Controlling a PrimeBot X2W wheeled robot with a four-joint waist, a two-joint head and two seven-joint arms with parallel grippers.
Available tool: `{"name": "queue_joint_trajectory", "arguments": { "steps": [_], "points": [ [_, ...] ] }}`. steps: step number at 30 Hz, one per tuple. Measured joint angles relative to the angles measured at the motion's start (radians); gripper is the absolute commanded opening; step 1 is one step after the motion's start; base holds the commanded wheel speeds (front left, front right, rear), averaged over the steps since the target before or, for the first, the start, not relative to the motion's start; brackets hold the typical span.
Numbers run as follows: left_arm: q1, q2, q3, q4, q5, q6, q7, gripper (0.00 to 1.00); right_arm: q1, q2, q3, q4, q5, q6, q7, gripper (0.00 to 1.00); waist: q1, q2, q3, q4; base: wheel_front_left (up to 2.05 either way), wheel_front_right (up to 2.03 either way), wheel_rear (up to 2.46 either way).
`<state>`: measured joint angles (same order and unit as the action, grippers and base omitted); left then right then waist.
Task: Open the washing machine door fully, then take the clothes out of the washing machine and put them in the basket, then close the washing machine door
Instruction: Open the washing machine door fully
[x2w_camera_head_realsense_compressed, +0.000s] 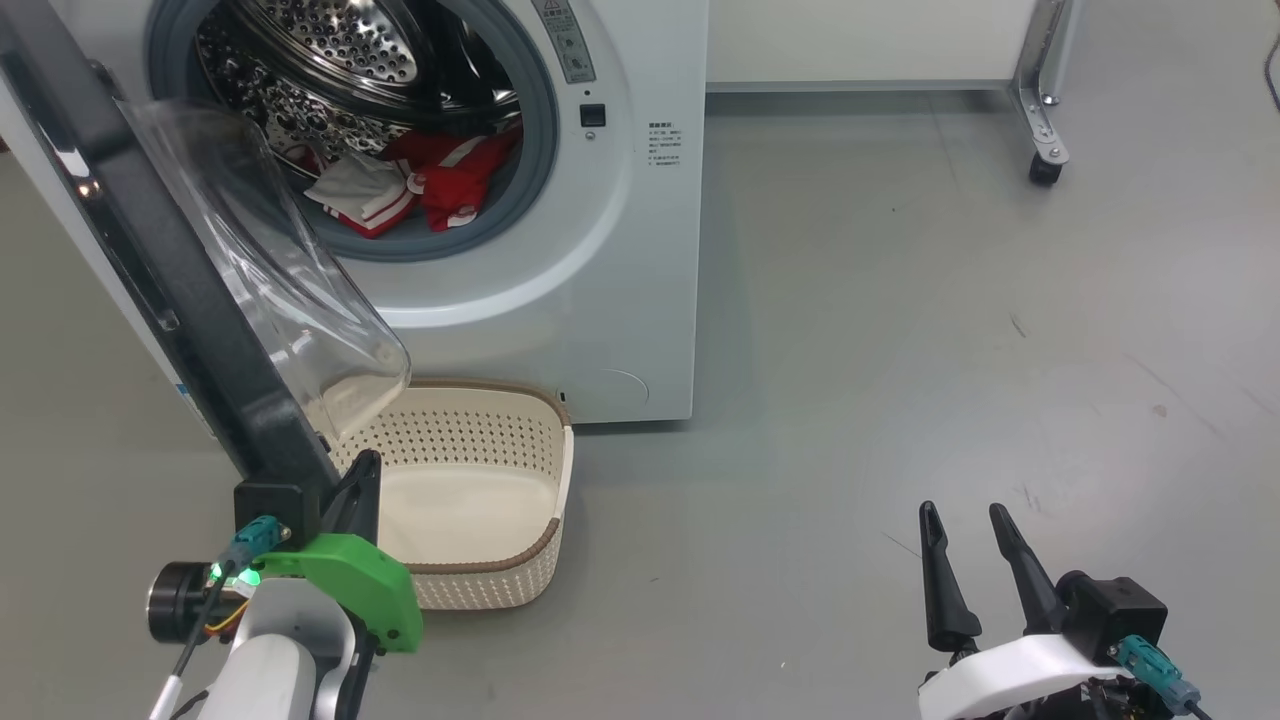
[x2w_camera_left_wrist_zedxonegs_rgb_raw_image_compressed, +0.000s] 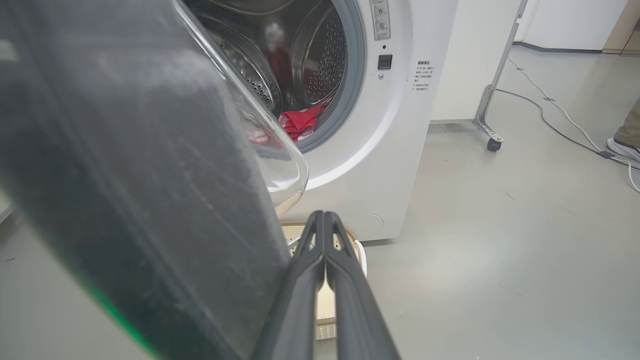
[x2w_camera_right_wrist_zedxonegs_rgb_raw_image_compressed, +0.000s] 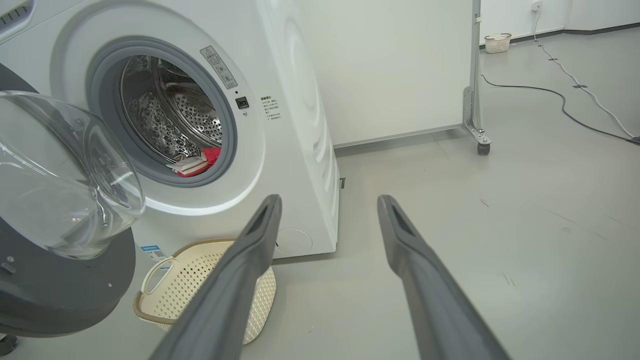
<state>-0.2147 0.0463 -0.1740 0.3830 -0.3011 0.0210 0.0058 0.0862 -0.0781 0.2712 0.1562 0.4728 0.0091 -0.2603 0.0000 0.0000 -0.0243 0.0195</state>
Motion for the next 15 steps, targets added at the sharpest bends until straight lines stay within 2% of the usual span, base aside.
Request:
{"name": "queue_joint_trajectory", "arguments": {
  "steps": [15],
  "points": [
    [0.000,0.001,0.016,0.035,-0.017,0.001,-0.028,0.00,0.007,0.003,-0.002,0.010,-0.009,0.015,0.000,1.00,0.0000,0.0000,-0.017,0.089,0.00,0.00,0.00]
  ]
}}
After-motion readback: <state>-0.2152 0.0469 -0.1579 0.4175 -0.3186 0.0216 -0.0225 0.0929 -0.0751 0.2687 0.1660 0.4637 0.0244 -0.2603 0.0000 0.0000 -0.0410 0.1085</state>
